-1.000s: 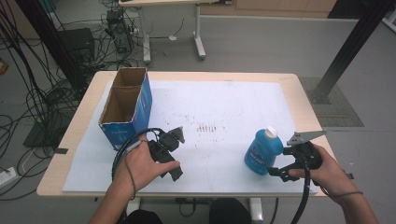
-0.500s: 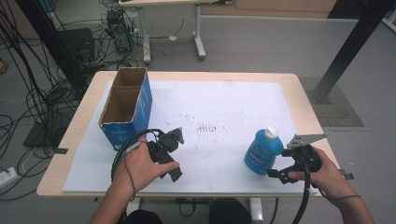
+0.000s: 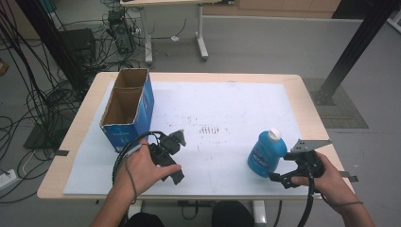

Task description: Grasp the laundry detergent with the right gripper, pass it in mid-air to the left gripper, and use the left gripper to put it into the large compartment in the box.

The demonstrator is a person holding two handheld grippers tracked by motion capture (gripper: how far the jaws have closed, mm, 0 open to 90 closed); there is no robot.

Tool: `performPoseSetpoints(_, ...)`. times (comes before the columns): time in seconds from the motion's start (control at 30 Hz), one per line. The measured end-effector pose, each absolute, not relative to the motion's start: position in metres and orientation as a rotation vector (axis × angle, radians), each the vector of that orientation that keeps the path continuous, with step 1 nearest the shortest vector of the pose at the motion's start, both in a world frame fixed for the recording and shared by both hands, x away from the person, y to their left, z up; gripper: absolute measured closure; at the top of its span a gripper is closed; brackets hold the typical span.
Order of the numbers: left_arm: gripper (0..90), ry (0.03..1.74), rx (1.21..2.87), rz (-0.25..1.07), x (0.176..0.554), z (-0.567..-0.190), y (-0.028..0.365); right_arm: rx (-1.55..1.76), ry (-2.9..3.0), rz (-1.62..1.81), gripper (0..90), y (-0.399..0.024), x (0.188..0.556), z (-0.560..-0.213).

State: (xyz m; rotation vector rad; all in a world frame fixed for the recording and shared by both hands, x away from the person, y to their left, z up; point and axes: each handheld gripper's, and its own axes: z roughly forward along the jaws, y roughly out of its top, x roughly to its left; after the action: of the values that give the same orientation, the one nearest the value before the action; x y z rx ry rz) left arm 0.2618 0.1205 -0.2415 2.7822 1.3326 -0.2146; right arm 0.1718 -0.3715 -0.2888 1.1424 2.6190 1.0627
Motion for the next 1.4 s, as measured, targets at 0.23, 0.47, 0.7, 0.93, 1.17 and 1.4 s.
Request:
performPoseSetpoints(0.23, 7.5, 1.332, 2.784, -0.217, 0.262, -0.242, 0.120, 1.146, 2.600, 1.093, 3.9, -0.375, 0.168, -0.296)
performPoseSetpoints(0.47, 7.5, 1.334, 2.780, -0.211, 0.262, -0.240, 0.121, 1.139, 2.571, 1.131, 3.8, -0.378, 0.163, -0.303)
performPoseSetpoints(0.7, 7.4, 1.338, 2.776, -0.205, 0.261, -0.242, 0.121, 1.139, 2.540, 1.168, 3.7, -0.383, 0.159, -0.309)
performPoseSetpoints(0.93, 7.2, 1.336, 2.779, -0.207, 0.262, -0.242, 0.120, 1.117, 2.510, 1.227, 3.7, -0.390, 0.154, -0.319)
performPoseSetpoints(1.17, 7.1, 1.341, 2.774, -0.203, 0.262, -0.242, 0.120, 1.106, 2.495, 1.262, 3.5, -0.391, 0.151, -0.327)
performPoseSetpoints(1.4, 7.0, 1.347, 2.773, -0.203, 0.261, -0.242, 0.122, 1.113, 2.469, 1.300, 3.6, -0.394, 0.148, -0.338)
